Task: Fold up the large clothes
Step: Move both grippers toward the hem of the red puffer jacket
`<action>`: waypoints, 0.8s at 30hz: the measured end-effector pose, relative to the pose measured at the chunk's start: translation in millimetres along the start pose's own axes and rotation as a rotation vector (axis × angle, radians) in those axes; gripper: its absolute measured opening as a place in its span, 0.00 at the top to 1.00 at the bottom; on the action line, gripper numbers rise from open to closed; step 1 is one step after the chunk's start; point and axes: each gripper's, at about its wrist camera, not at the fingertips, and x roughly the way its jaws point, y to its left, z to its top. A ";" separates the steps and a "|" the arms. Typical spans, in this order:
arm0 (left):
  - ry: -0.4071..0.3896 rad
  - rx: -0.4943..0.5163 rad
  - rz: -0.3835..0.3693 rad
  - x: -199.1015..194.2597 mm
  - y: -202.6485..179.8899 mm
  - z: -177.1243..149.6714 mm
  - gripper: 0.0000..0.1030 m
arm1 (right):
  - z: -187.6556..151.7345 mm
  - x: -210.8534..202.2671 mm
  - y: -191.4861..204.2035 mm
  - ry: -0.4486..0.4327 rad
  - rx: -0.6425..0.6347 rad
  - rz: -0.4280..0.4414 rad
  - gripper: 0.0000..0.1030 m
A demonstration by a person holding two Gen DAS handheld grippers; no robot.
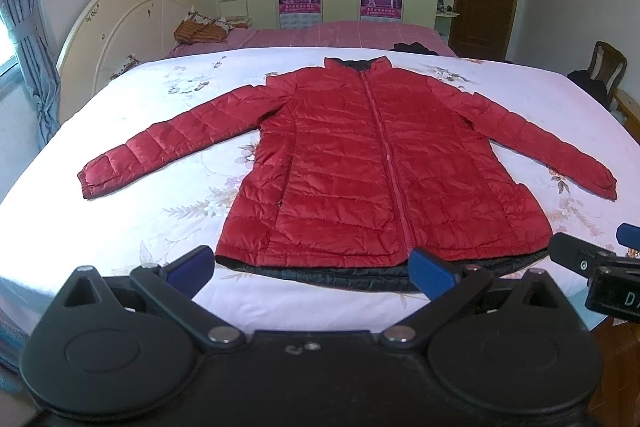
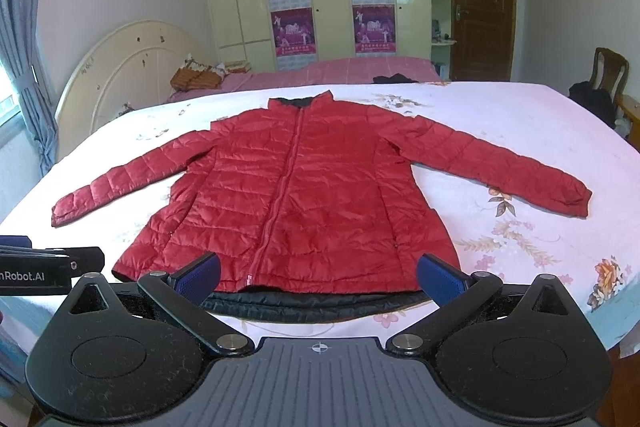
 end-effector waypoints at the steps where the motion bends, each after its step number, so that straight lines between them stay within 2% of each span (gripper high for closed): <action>1: -0.001 -0.001 0.001 0.0 0.1 0.0 0.00 | 0.0 0.1 -0.1 0.000 0.001 0.001 0.00; 24: 0.012 -0.013 0.007 6.5 4.0 1.6 0.00 | 1.4 4.5 -2.2 0.001 0.005 0.003 0.00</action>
